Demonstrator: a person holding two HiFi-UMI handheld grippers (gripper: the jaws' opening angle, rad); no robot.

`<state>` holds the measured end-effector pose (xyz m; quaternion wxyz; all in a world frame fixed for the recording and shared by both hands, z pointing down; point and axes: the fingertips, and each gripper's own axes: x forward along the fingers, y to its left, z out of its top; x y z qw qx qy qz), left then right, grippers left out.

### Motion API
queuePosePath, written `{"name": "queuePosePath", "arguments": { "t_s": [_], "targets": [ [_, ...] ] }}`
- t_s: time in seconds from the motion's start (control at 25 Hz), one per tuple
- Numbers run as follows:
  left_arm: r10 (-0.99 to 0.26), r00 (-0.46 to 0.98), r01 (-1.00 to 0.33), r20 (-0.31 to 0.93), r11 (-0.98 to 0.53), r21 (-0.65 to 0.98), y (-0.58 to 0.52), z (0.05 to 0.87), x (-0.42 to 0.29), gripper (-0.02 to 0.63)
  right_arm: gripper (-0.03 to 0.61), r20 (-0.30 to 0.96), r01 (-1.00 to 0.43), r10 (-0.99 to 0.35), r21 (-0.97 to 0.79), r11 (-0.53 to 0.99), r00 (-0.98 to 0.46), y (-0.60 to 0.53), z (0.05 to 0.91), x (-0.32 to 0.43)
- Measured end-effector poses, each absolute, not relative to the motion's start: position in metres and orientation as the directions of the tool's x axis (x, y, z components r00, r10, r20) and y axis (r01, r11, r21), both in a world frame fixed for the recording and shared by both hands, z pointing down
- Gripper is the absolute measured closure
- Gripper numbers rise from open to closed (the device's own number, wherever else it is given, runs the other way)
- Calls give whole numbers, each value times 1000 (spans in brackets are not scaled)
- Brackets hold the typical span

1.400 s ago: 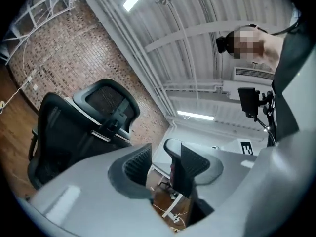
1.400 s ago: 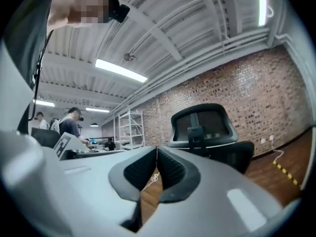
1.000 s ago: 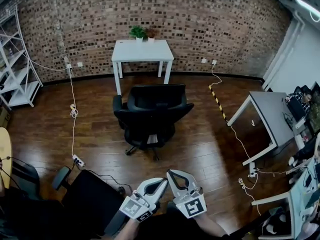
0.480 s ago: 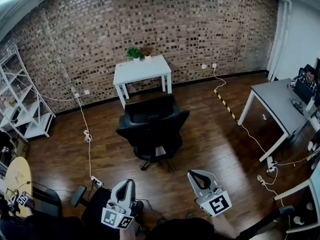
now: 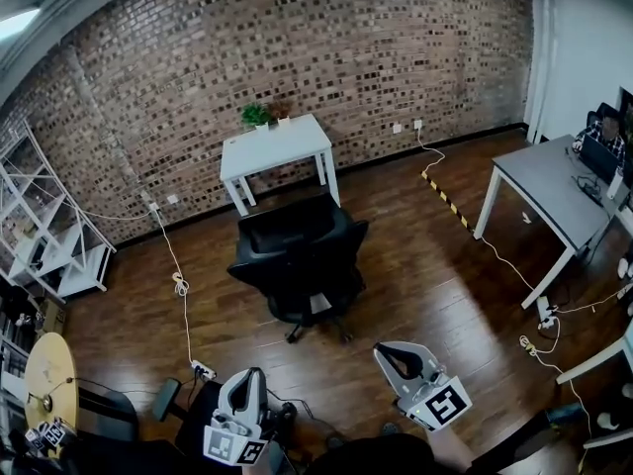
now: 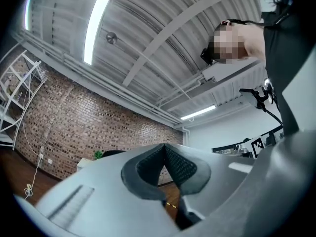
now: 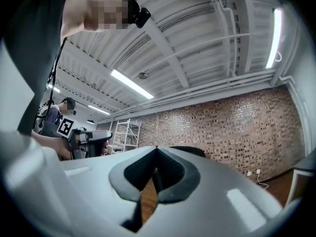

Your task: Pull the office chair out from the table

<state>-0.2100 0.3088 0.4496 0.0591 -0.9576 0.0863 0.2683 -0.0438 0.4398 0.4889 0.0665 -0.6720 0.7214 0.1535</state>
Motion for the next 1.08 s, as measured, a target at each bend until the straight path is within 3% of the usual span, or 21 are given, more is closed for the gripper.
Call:
{"name": "queuePosePath", "arguments": {
  "t_s": [0.2,0.6,1.08],
  "targets": [
    [-167,845,-234,-509,-970,-71,345,431,-205,558,577,-183,-992,-976,65,107,-117,468,486,-40],
    [-210,844,-275,-493,-960,-61,327,420,-204,558,577,-60,-970,-976,142,197,-207,447,477,-57],
    [-204,853,-273,-480,-959,-78,334,387,-217,558,577,-29,-955,-973,203,218,-229,447,461,-70]
  ]
}}
